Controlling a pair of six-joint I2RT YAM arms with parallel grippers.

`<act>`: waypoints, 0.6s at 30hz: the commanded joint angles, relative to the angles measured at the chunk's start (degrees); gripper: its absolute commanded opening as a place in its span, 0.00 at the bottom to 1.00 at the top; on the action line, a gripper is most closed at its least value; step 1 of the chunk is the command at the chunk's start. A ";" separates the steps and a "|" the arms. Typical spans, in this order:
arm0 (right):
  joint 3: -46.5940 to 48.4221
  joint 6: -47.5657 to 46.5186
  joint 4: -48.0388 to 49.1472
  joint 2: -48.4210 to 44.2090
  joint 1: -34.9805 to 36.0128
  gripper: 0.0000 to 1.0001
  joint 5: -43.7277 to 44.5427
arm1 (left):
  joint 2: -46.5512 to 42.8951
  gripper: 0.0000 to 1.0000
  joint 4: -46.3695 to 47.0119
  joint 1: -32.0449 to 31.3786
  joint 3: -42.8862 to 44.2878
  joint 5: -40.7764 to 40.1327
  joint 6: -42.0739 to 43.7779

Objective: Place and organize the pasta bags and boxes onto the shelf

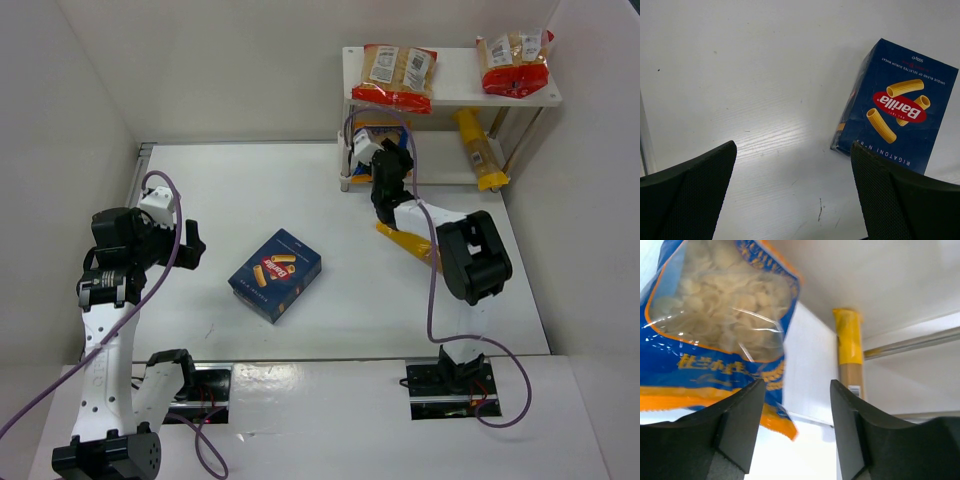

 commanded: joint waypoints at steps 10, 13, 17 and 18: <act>-2.11 20.08 -31.96 -22.76 4.37 0.78 -10.85 | -2.55 1.00 1.87 0.38 -0.12 1.08 0.40; -2.11 27.38 -44.10 -27.60 4.37 0.82 -17.01 | -3.08 1.00 1.87 0.38 -0.12 1.08 0.40; -2.63 35.03 -56.76 -32.18 4.37 0.89 -21.50 | -3.08 1.00 1.87 0.38 -0.12 1.08 0.40; -2.63 37.48 -60.87 -32.80 3.67 0.90 -22.55 | -2.48 1.00 1.87 0.38 -0.12 1.08 0.40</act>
